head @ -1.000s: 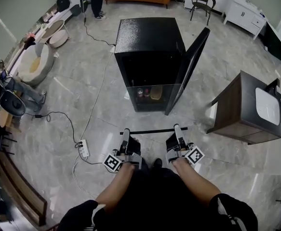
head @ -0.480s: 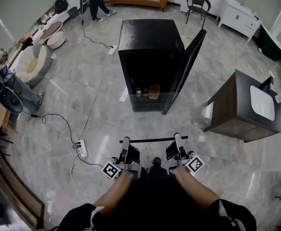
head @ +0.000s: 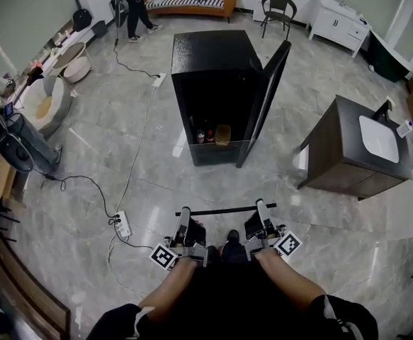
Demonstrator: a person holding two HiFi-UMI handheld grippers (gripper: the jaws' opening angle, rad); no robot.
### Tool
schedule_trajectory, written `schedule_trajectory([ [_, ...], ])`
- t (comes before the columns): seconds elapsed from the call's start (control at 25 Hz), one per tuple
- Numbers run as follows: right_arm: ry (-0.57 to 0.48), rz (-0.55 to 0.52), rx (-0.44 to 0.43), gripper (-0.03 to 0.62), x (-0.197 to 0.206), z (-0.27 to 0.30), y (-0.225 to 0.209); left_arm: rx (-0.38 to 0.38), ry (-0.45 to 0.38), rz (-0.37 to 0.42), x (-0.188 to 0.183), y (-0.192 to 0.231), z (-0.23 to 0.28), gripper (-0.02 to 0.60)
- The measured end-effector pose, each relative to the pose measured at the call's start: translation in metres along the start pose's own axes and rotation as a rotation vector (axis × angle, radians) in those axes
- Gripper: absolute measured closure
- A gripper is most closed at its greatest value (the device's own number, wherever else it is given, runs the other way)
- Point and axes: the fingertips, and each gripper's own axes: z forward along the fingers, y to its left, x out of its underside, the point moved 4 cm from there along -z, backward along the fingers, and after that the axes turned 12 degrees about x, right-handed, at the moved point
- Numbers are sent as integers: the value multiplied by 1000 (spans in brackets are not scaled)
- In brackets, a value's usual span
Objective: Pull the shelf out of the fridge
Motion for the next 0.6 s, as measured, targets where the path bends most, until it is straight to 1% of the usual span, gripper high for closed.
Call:
schedule_trajectory([
  [0.28, -18, -16, -13, 553, 10, -22, 11, 19, 28, -26, 2, -13, -13, 548],
  [0.6, -29, -24, -15, 554, 9, -24, 18, 35, 37, -37, 1, -15, -11, 548],
])
